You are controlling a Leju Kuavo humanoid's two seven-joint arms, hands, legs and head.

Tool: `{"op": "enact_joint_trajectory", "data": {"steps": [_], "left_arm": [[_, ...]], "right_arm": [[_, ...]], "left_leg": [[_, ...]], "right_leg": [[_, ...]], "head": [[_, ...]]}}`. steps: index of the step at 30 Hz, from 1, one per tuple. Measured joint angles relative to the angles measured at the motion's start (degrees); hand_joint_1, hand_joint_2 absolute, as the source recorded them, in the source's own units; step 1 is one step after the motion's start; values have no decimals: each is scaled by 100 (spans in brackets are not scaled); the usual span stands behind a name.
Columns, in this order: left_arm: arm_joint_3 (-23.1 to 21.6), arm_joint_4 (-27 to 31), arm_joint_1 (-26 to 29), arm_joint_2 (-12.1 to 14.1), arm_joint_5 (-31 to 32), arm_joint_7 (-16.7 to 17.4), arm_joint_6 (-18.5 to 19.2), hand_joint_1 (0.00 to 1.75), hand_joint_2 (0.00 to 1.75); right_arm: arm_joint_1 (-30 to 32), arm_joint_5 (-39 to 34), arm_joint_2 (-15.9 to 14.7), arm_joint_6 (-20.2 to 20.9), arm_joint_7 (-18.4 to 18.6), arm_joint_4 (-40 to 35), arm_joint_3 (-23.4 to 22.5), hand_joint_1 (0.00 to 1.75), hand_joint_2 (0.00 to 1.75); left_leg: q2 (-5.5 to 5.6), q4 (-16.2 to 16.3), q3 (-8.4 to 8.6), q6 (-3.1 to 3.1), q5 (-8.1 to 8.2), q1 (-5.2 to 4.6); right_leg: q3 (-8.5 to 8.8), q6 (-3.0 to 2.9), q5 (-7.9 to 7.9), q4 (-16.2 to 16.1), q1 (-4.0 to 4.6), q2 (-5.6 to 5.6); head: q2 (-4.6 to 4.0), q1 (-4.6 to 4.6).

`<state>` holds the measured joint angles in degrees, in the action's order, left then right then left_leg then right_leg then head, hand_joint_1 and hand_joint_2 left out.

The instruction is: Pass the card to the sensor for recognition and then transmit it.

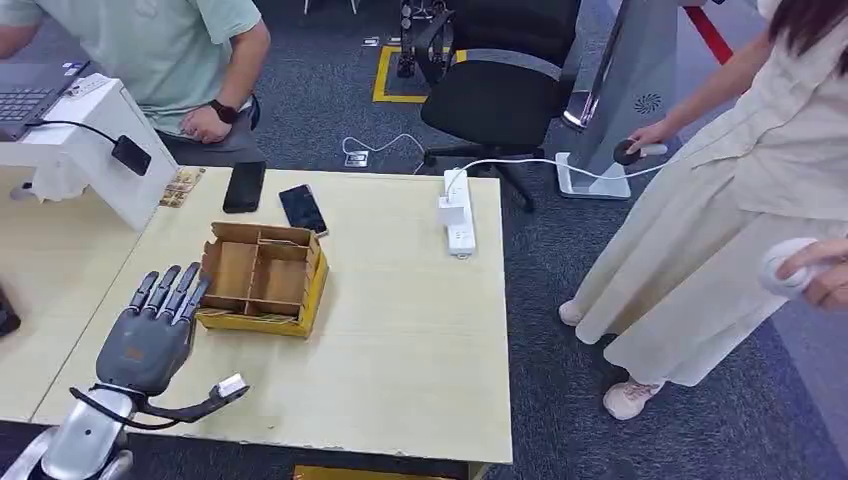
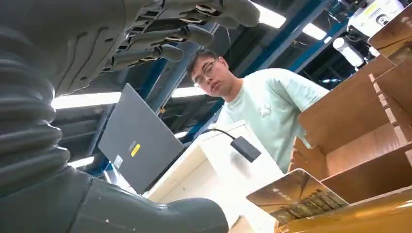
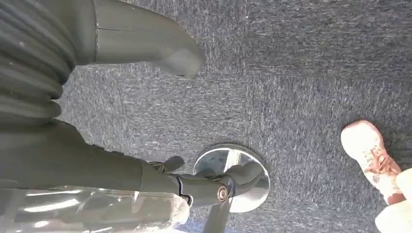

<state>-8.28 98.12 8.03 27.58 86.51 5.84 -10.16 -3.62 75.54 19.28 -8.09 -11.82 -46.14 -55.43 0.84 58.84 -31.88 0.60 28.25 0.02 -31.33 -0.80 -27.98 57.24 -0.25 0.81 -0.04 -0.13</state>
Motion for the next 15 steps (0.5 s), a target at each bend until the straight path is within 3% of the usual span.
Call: {"op": "enact_joint_trajectory", "data": {"steps": [5,10,15], "left_arm": [[-412,-218,-247,182,0,616,-142,0,175],[-756,-440,-483,249,0,735,-188,0,175],[-1160,-799,-945,345,0,1076,-303,0,175]], "right_arm": [[-20,-2,0,-7,0,46,-2,0,175],[-30,-4,2,-9,2,72,-7,0,175],[-36,-4,9,-7,18,83,-7,0,175]], "left_leg": [[2,0,-1,0,0,0],[0,0,0,0,0,0],[6,0,-1,0,-1,0]], "right_leg": [[0,0,0,0,0,-3],[-1,0,0,0,0,2],[2,0,0,0,-1,-6]], "head": [[0,0],[0,0],[0,0]]}}
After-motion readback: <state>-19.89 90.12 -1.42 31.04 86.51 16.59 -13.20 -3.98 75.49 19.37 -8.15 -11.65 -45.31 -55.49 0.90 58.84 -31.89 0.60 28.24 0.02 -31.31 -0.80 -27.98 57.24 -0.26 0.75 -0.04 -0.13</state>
